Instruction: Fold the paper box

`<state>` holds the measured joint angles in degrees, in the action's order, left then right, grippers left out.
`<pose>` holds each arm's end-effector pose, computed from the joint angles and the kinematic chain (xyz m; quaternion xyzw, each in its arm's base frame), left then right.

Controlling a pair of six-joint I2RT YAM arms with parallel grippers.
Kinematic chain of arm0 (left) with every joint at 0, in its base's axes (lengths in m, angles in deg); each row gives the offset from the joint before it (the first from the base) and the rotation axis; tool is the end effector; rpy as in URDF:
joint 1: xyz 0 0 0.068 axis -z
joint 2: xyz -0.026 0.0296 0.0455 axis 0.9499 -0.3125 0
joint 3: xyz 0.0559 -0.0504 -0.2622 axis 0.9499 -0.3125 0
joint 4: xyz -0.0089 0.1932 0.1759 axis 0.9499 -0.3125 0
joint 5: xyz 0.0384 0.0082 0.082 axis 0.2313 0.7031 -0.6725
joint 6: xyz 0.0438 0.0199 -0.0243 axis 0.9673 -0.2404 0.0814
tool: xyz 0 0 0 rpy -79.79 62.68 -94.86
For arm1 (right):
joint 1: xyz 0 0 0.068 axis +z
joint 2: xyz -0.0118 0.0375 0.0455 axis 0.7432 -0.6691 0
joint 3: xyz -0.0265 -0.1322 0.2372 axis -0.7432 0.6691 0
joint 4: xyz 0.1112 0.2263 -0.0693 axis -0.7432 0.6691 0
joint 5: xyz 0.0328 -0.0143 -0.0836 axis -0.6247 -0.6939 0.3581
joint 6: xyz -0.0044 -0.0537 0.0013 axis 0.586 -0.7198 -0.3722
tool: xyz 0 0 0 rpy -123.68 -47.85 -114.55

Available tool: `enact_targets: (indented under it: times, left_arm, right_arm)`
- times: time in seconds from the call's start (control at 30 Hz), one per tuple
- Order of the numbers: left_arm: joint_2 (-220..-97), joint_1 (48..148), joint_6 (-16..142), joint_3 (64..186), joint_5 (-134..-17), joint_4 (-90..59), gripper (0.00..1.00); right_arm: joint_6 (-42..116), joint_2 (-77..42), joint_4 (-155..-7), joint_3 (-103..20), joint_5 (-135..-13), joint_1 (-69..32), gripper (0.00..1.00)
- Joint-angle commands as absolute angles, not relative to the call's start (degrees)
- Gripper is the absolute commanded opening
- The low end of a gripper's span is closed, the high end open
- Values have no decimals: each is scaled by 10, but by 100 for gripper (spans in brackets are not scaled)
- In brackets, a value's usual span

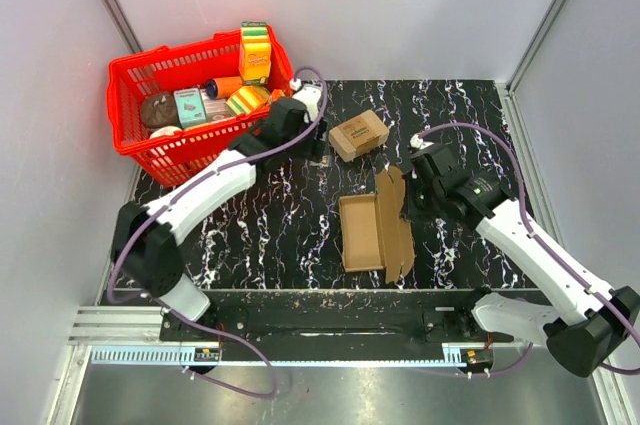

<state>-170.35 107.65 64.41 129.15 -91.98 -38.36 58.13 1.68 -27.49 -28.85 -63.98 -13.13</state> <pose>0.2873 -0.2013 0.3328 0.1599 0.8575 -0.1311 0.4711 0.1710 0.1171 0.3233 -0.0514 0.9466 0.1472 0.2820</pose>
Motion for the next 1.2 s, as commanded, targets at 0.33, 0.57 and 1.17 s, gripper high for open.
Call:
enact_targets:
  times: [0.33, 0.57, 1.17]
  left_arm:
    - [-1968, 1046, 573, 1440, -894, -358, 83]
    - [-2042, 1031, 537, 1479, -886, -354, 89]
    - [-2114, 1026, 550, 1516, -920, -378, 90]
  right_arm:
    - [530, -10, -224, -326, -610, -135, 0]
    - [529, -10, -236, -318, -625, -138, 0]
    - [520, -3, -253, -315, -648, -141, 0]
